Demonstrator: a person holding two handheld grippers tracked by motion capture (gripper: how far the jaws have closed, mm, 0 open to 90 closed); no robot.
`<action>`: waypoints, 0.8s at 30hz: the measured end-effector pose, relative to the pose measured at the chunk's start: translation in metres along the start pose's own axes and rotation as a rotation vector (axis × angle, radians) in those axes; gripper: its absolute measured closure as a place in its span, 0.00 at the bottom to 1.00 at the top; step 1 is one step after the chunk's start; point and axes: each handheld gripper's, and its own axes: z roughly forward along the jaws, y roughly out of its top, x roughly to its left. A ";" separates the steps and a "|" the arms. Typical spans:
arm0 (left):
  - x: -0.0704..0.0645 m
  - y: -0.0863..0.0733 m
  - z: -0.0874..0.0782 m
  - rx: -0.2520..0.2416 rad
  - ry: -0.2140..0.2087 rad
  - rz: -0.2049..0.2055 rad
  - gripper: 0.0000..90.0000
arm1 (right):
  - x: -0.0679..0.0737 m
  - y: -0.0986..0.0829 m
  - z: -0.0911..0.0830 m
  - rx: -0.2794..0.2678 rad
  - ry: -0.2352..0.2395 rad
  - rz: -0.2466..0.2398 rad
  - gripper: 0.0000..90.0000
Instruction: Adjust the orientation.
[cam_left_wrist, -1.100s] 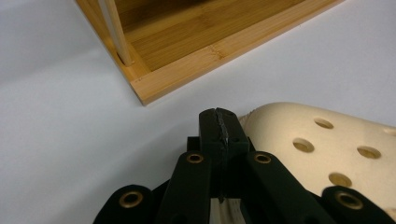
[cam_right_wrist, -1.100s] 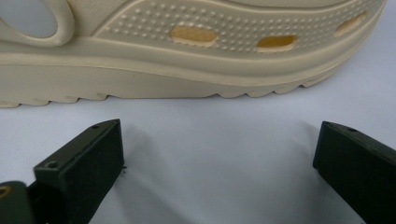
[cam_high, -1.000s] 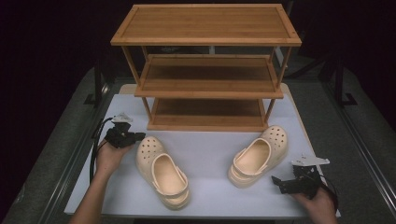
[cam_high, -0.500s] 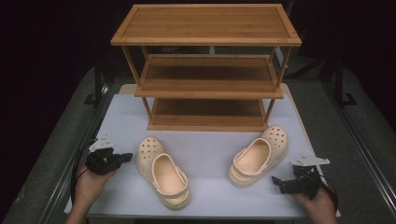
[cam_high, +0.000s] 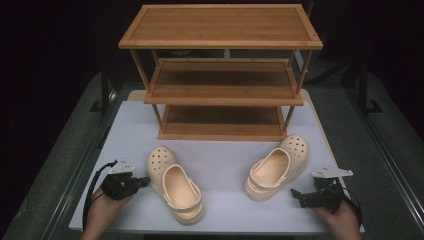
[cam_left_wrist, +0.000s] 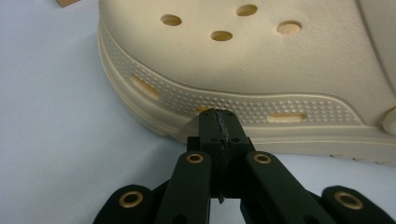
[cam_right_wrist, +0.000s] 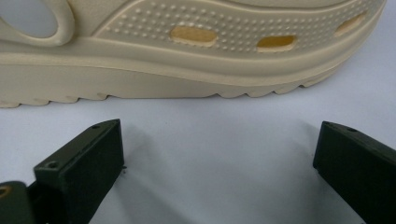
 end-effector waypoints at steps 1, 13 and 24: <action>0.001 0.000 0.000 0.002 0.000 0.002 1.00 | 0.000 0.000 0.000 0.000 0.000 -0.001 0.01; 0.004 0.024 0.019 0.008 0.013 0.036 1.00 | 0.000 0.000 0.000 0.000 0.000 -0.002 0.01; 0.002 0.056 0.047 0.012 -0.023 0.064 1.00 | 0.000 0.000 0.000 -0.002 0.000 -0.002 0.01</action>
